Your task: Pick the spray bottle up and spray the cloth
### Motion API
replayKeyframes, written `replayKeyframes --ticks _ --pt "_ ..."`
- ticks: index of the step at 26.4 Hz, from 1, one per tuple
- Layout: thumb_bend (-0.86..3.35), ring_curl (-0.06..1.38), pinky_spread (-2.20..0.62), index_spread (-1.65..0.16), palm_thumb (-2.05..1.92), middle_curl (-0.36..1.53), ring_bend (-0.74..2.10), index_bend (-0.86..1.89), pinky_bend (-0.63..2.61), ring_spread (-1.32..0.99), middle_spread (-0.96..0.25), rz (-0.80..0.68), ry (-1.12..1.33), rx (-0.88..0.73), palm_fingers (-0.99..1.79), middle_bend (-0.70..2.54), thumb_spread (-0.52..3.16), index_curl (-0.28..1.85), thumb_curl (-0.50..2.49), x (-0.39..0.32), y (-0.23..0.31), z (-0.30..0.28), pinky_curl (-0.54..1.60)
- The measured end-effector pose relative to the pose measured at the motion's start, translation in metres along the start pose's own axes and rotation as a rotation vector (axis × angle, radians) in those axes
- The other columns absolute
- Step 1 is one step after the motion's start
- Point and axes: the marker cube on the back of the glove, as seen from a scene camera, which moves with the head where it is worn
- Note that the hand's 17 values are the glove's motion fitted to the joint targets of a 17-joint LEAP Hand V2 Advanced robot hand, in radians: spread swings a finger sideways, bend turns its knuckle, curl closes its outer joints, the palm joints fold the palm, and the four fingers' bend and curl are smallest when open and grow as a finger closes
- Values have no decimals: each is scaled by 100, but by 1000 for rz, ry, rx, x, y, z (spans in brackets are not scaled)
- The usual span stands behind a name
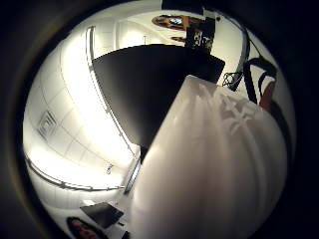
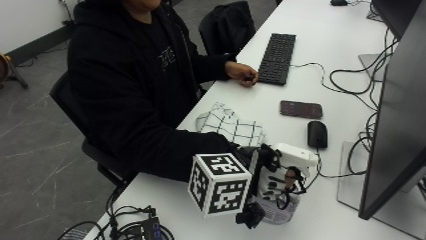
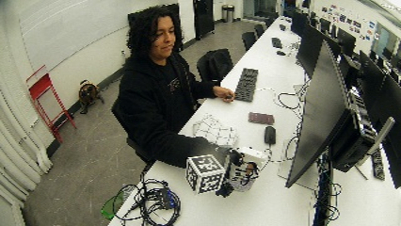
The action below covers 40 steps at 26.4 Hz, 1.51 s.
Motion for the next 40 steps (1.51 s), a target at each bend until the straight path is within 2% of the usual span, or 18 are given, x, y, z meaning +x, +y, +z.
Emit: replayKeyframes --ticks 6,9,12,23,30,34,40 --pt "-3 46 -30 -30 97 50 67 27 37 -23 -23 -20 17 -11 145 45 42 42 61 -5 0 -2 39" --pt "-3 47 -30 -29 97 50 70 28 39 -23 -23 -29 26 -135 144 47 39 43 63 -16 10 -9 39" --pt "-3 48 -31 -29 97 51 71 28 40 -23 -23 -40 77 -332 142 49 36 45 64 -39 29 -26 40" --pt "-3 49 -31 -28 98 52 73 30 42 -22 -23 -140 615 -897 140 53 29 50 69 -89 94 -82 41" --pt "-3 49 -31 -27 97 53 74 31 43 -22 -22 -115 830 -1062 139 54 28 51 71 -90 113 -60 41" --pt "-3 48 -30 -27 97 53 73 30 45 -22 -22 -159 1014 -1225 138 54 27 52 72 -80 142 -71 41" --pt "-3 48 -30 -27 97 53 72 30 45 -22 -22 -207 1254 -1324 136 54 26 53 73 -74 162 -63 41"
